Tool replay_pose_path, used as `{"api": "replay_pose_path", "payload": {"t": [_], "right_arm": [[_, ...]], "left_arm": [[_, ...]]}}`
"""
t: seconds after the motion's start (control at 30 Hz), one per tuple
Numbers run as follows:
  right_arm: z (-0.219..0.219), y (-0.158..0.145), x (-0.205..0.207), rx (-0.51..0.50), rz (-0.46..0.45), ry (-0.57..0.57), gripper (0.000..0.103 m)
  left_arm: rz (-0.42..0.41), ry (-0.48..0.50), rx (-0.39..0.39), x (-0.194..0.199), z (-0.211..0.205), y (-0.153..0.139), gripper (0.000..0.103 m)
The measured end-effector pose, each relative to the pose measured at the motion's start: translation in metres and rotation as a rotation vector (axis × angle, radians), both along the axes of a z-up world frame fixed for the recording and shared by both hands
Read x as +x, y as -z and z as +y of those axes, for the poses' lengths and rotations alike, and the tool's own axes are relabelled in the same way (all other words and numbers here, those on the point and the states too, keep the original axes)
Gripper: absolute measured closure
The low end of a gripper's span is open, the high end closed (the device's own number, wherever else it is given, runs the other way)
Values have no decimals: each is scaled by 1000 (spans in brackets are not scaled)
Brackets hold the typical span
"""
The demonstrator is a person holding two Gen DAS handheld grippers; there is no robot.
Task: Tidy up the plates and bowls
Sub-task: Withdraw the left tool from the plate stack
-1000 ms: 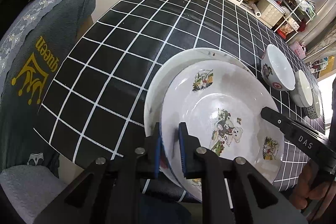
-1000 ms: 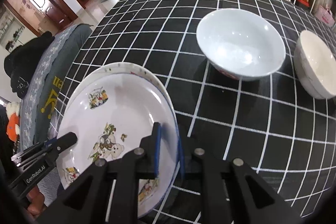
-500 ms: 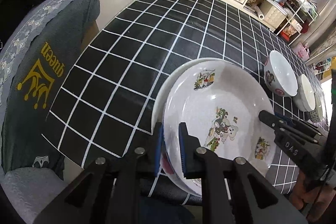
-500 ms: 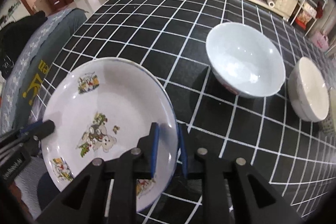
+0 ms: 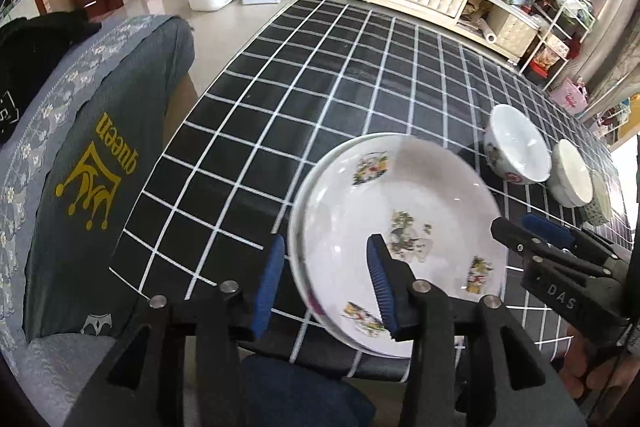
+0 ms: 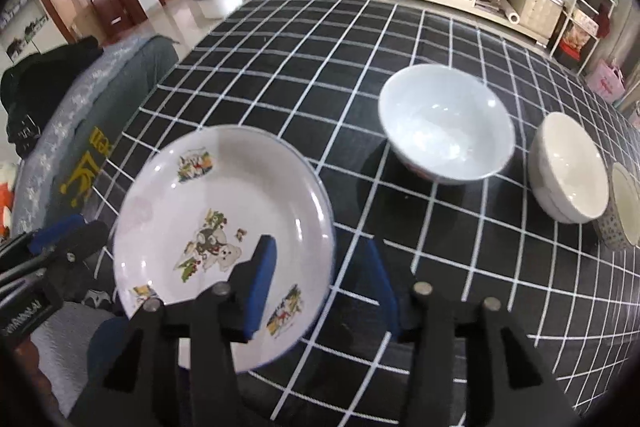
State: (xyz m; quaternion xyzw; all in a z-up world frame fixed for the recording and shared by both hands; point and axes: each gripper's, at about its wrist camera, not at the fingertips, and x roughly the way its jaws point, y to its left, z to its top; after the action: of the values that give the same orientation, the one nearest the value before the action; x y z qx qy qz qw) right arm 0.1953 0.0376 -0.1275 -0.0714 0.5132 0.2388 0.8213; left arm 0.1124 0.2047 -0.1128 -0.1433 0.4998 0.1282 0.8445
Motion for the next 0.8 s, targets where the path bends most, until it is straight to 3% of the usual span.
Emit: {"api": "replay_pose_path", "payload": {"t": [0.13,0.3,0.43,0.8], "right_arm": [[-16,-16,-2,30,-31,24,41],[-40,-39,1,63,-67,45,38],[-56,-60,3,68,-126,56,29],[-83,-90,23,54,-182,41,28]], "left_arm": [[-29,33,3,1,-16,-11,62],[-57,83,-4,5,-38,-27,62],[-83,135,10,12,-59,-41,50],[-127,236,38,49,-100,-71,41]]}}
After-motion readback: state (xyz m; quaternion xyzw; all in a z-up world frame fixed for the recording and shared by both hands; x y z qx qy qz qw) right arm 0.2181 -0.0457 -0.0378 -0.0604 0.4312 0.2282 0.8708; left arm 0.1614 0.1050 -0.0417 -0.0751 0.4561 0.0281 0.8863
